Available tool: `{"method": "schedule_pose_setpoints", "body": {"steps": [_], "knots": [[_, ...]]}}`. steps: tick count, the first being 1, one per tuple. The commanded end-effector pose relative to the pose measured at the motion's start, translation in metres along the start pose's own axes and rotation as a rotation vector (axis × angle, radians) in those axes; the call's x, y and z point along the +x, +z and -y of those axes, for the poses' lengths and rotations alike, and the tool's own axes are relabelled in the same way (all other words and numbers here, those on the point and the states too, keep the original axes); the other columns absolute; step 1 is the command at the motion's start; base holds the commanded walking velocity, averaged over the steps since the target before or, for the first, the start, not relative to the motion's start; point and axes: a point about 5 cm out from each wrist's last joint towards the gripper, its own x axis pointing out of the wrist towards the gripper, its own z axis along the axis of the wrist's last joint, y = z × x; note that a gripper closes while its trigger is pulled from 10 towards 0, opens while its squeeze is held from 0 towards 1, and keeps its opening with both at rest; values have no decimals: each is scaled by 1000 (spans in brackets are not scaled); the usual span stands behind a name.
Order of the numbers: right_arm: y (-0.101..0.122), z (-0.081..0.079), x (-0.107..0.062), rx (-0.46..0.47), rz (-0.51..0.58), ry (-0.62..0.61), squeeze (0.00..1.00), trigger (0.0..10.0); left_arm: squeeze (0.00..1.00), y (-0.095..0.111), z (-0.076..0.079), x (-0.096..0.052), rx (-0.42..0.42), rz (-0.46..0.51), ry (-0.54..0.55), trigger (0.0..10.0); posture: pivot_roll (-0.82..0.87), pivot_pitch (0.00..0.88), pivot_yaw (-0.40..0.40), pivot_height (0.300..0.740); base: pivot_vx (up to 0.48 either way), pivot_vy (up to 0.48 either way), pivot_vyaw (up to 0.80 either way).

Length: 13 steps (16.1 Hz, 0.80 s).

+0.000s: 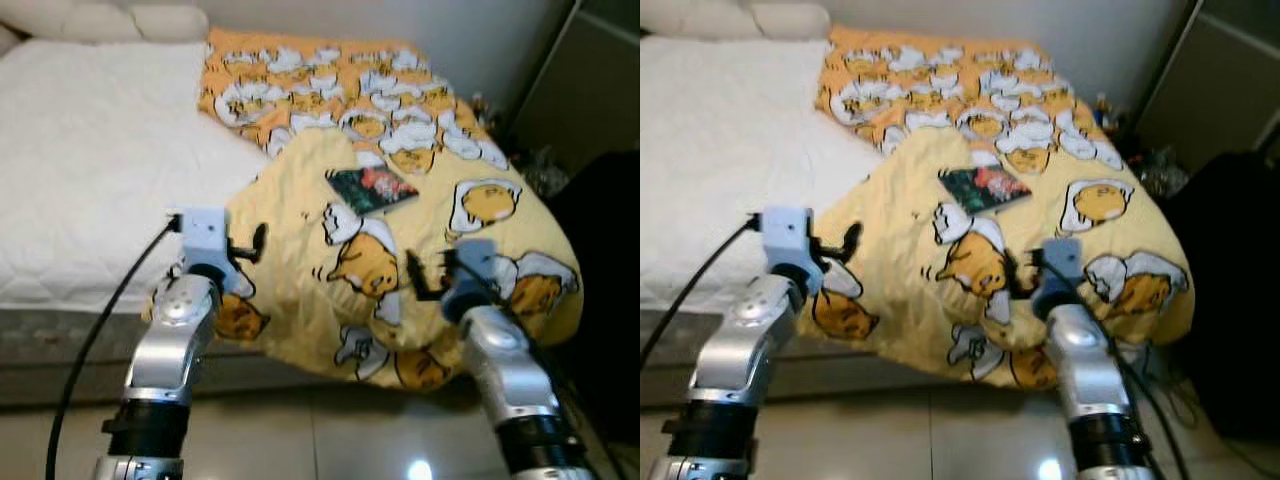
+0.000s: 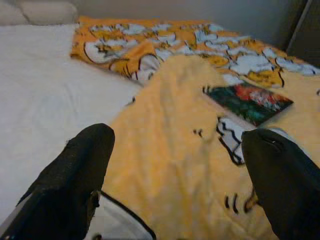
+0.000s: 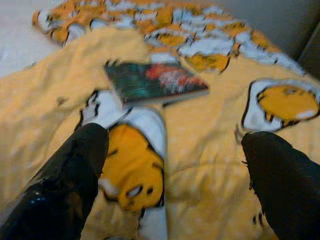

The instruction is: Clean up the room

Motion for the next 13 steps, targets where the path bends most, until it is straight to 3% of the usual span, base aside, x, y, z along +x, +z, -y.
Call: {"method": "schedule_pose_setpoints", "body": {"steps": [1, 8, 11, 13], "knots": [[3, -9, 2, -1, 10, 22, 0, 10000, 1000, 3, -8, 0, 8, 10, 20, 10000, 94, 0, -57, 740, 315, 0, 0], [2, -10, 3, 3, -3, 17, 0, 10000, 1000, 3, -8, 0, 4, 9, 19, 10000, 95, 0, -57, 740, 316, 0, 0], [1, -9, 3, 0, -4, 16, 0, 10000, 1000, 3, -8, 0, 3, 8, 19, 10000, 95, 0, -57, 740, 315, 0, -535], [1, -9, 3, -19, -1, 22, 0, 10000, 1000, 3, -7, 0, 3, 8, 19, 10000, 95, 0, -57, 740, 315, 0, 0]]}}
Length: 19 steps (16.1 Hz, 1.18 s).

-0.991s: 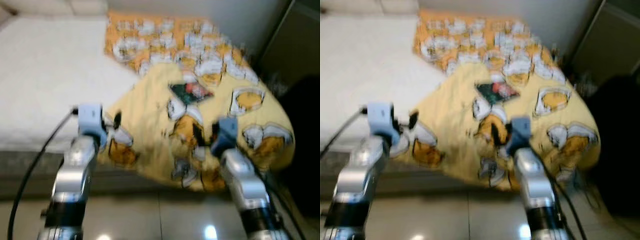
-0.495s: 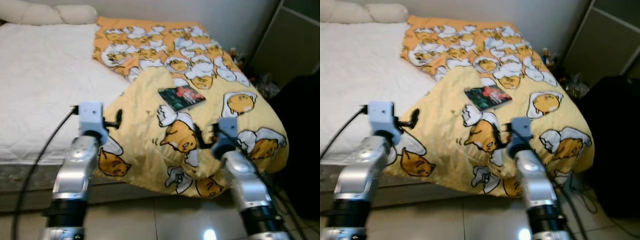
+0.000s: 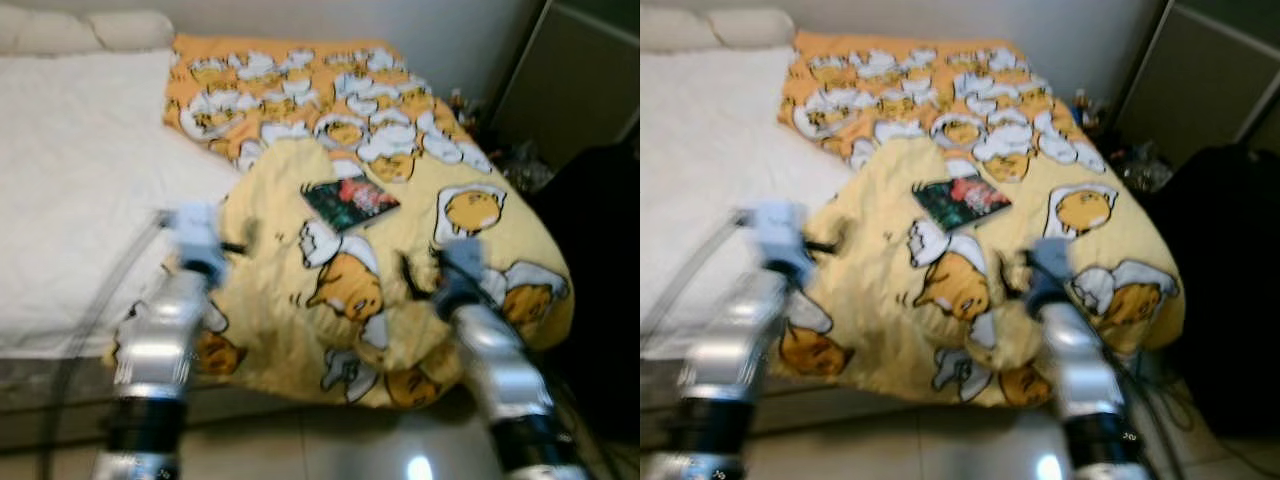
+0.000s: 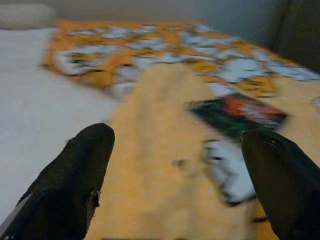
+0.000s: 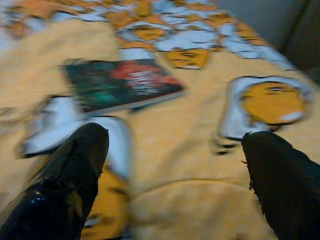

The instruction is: Clean up the room

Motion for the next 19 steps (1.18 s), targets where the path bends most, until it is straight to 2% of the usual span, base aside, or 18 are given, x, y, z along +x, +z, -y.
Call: {"method": "schedule_pose_setpoints", "body": {"steps": [1, 6, 11, 12, 14, 19], "knots": [[6, -10, 2, 4, 25, 28, 0, 10000, 1000, 2, -11, -1, 10, 5, 30, 10000, 96, 0, -57, 740, 319, 0, 0], [7, -11, 2, 19, 39, 32, 0, 10000, 1000, 2, -10, -2, 11, 7, 25, 10000, 97, 0, -57, 740, 316, 0, 0], [7, -11, 2, -27, 37, 48, 0, 10000, 1000, 1, -9, -3, 11, 8, 18, 10000, 98, 0, -58, 740, 315, 0, 0], [7, -12, 2, -60, 36, 49, 0, 10000, 1000, 0, -8, -3, 11, 8, 16, 10000, 98, 0, -58, 740, 315, 0, 800], [5, -11, 0, -29, 34, 40, 0, 10000, 1000, -1, -7, -3, 11, 6, 13, 10000, 98, 0, -57, 740, 319, 0, 397], [2, -13, -1, -26, 30, 56, 0, 10000, 1000, -1, -5, -4, 13, 7, 6, 10000, 102, 0, -61, 740, 316, 0, 0]]}}
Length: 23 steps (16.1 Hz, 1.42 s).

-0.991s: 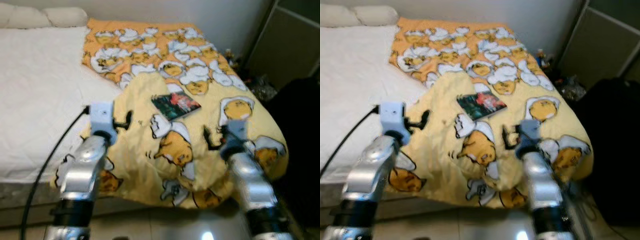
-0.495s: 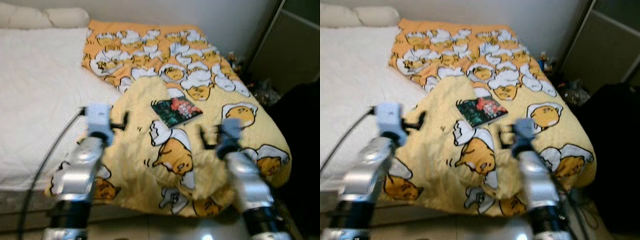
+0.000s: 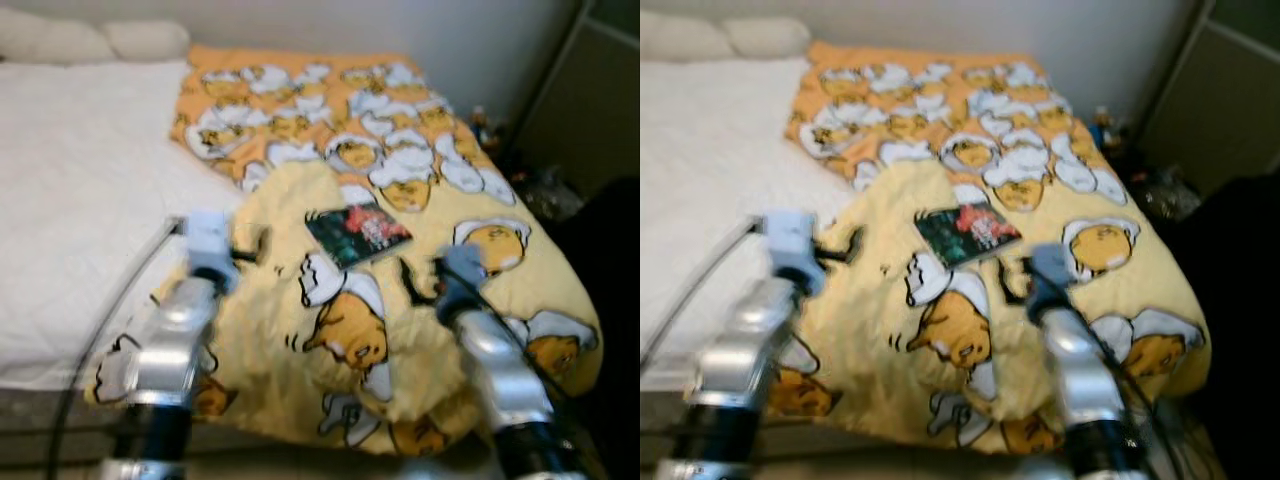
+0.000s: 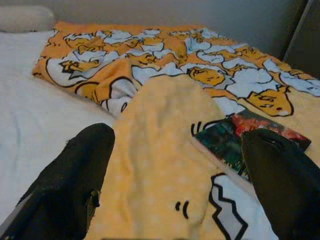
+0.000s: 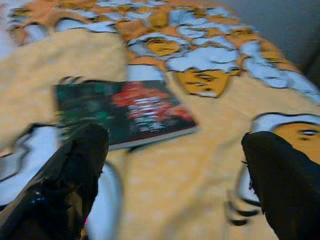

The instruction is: Clean up the room

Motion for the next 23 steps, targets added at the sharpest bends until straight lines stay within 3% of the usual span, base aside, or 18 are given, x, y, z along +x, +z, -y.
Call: {"method": "schedule_pose_setpoints", "body": {"steps": [1, 5, 8, 10, 23], "knots": [[7, -8, 3, 8, 27, 32, 0, 10000, 1000, 5, -10, -1, 16, 15, 30, 10000, 99, 0, -58, 740, 315, 0, 0], [7, -12, 4, -49, 10, 87, 0, 10000, 1000, 6, -10, 0, 17, 14, 30, 10000, 96, 0, -51, 740, 316, 0, 200], [8, -12, 5, -36, 11, 79, 0, 10000, 1000, 6, -10, 0, 17, 13, 31, 10000, 92, 0, -46, 740, 314, 0, 800], [8, -9, 5, 33, 13, 56, 0, 10000, 1000, 8, -10, 1, 20, 16, 29, 10000, 91, 0, -45, 740, 315, 0, 0], [3, -3, 4, 47, -11, 42, 0, 10000, 1000, 10, -9, 2, 38, 19, 19, 10000, 96, 0, -44, 740, 308, 0, 0]]}}
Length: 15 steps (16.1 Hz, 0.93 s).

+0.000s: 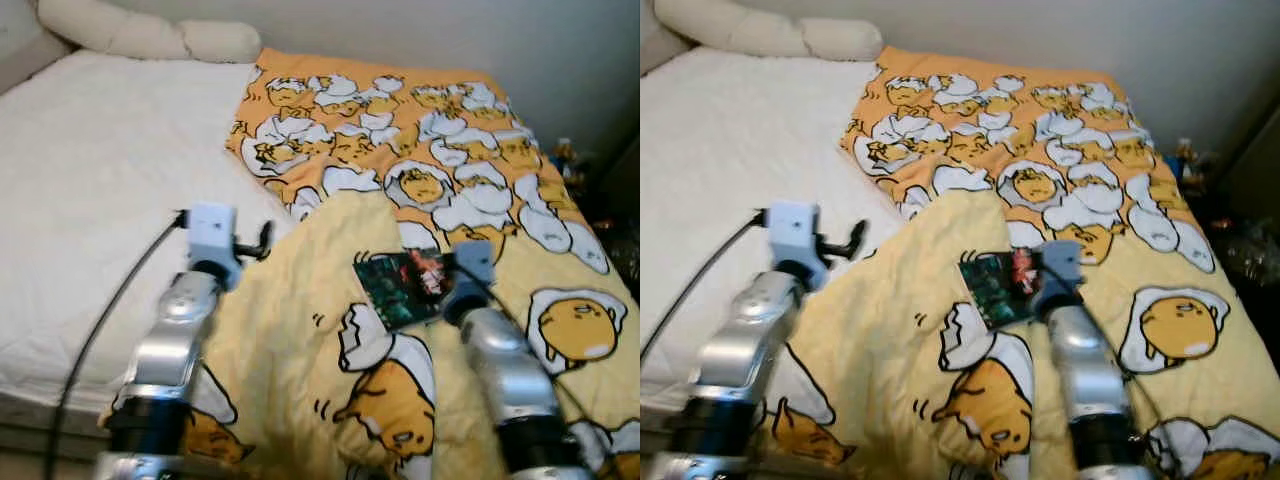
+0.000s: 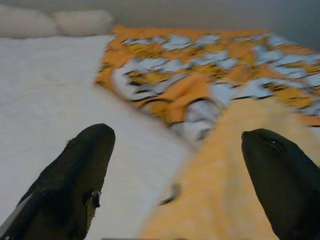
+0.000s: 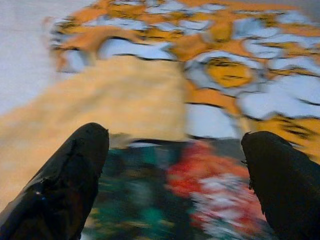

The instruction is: Clean up the room

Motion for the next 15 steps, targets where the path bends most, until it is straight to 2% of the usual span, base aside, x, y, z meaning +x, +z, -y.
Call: {"method": "schedule_pose_setpoints", "body": {"steps": [1, 3, 5, 7, 8, 11, 13, 15], "knots": [[-2, 8, -5, -6, -8, -17, 0, 10000, 1000, 5, 6, 0, 7, 15, -20, 10000, 97, 0, -41, 740, 304, 0, 0], [-3, 11, -8, 1, -6, -19, 0, 10000, 1000, 6, 3, -3, 22, 18, -24, 10000, 97, 0, -39, 740, 300, 0, 0], [-1, 15, -15, 30, -1, -30, 0, 10000, 1000, 7, 2, -11, 56, 24, -29, 10000, 108, 0, -41, 740, 0, 0, 0], [-1, 22, -21, 106, -1, -65, 0, 10000, 1000, 4, 4, -18, 97, 8, -66, 10000, 102, 0, -39, 740, 0, 0, 0], [-2, 29, -23, 179, 7, -122, 973, 10000, 1000, 2, 8, -19, 129, -3, -123, 10000, 86, 0, -19, 740, 0, 0, 0], [-4, 41, -14, 265, 15, -197, 1000, 10000, 1000, 4, 15, -10, 202, -14, -273, 10000, 49, 0, 29, 740, 0, 0, 0], [-9, 42, -5, 350, -45, -224, 1000, 10000, 1000, 5, 12, -5, 230, -28, -322, 10000, 35, 0, 51, 740, 0, 0, 0], [-29, 53, 5, 531, -245, -337, 1000, 10000, 1000, 5, 13, -8, 313, -77, -504, 10000, 45, 0, 53, 740, 0, 0, 0]]}}
